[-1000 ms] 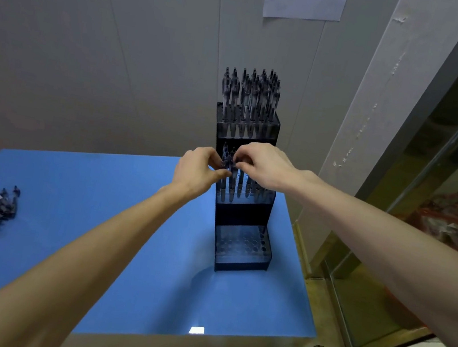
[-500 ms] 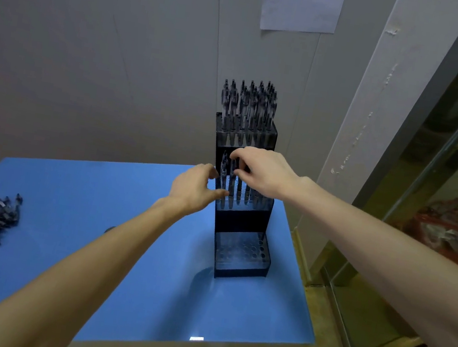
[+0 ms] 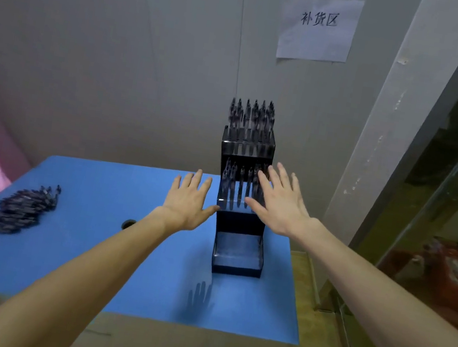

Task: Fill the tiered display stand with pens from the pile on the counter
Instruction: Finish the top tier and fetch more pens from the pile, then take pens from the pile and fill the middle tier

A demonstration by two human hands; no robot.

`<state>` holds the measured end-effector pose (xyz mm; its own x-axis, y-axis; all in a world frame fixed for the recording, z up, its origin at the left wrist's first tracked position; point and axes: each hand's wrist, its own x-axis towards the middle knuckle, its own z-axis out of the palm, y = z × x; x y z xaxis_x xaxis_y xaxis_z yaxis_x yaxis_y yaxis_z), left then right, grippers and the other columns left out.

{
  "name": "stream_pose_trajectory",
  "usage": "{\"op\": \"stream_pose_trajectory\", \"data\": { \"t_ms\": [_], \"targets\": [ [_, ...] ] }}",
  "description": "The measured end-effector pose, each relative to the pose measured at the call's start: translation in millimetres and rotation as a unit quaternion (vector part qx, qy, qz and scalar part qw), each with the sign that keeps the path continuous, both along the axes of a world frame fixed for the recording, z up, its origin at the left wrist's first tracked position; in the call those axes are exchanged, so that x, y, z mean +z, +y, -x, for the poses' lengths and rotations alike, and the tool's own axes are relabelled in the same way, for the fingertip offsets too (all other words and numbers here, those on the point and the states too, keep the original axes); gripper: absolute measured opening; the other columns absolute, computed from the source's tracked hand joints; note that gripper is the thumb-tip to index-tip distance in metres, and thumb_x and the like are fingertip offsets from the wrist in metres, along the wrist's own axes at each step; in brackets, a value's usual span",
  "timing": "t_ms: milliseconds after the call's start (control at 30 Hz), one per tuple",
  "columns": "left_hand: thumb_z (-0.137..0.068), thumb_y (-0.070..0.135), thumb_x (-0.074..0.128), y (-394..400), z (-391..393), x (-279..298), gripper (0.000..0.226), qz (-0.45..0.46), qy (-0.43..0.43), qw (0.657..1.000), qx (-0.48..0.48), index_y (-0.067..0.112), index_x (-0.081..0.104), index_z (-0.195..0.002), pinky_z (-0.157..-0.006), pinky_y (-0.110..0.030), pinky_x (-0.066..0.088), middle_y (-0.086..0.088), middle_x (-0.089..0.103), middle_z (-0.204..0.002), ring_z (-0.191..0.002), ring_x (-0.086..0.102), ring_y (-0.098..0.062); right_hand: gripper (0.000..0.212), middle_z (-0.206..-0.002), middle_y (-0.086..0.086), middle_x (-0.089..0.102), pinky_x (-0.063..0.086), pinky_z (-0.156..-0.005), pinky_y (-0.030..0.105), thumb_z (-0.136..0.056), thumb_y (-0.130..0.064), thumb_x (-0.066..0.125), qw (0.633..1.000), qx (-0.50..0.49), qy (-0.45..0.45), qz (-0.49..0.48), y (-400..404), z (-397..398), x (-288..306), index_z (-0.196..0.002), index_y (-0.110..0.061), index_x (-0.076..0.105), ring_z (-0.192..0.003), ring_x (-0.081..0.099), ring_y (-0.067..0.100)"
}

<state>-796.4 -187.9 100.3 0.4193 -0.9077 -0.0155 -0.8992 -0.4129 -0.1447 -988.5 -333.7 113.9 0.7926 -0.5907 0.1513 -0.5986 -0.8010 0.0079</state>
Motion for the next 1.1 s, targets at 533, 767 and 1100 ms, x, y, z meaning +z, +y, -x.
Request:
{"op": "stream_pose_trajectory", "data": {
  "t_ms": [533, 767, 1100],
  "targets": [
    [-0.104, 0.065, 0.017, 270, -68, -20, 0.087, -0.113, -0.032, 0.971, 0.206, 0.002, 0.002, -0.162, -0.128, -0.043, 0.0, -0.016, -0.002, -0.171, -0.158, -0.001, -0.029, 0.082, -0.17, 0.01, -0.005, -0.003, -0.126, 0.048, -0.104, -0.06, 0.024, 0.987, 0.16, -0.021, 0.003, 153, -122, -36, -0.161, -0.006, -0.001, -0.156, -0.013, 0.025],
    [-0.103, 0.066, 0.016, 383, -153, -25, 0.087, -0.105, -0.046, 0.97, 0.215, 0.003, 0.004, -0.162, -0.128, -0.042, -0.003, -0.016, 0.0, -0.171, -0.158, 0.0, -0.029, 0.082, -0.17, 0.012, 0.0, -0.001, -0.126, 0.05, -0.104, -0.06, 0.028, 0.982, 0.187, -0.009, -0.029, 274, -233, -48, -0.161, -0.006, 0.004, -0.156, -0.009, 0.027],
    [-0.103, 0.065, 0.023, 530, -336, -30, 0.086, -0.056, -0.058, 0.975, 0.207, 0.003, 0.012, -0.161, -0.128, -0.044, 0.004, -0.017, 0.014, -0.168, -0.156, 0.012, -0.032, 0.086, -0.169, 0.013, -0.006, 0.008, -0.125, 0.049, -0.103, -0.058, 0.037, 0.989, 0.088, 0.027, -0.118, 389, -423, -7, -0.161, -0.006, -0.001, -0.156, -0.005, 0.03]
  ]
}}
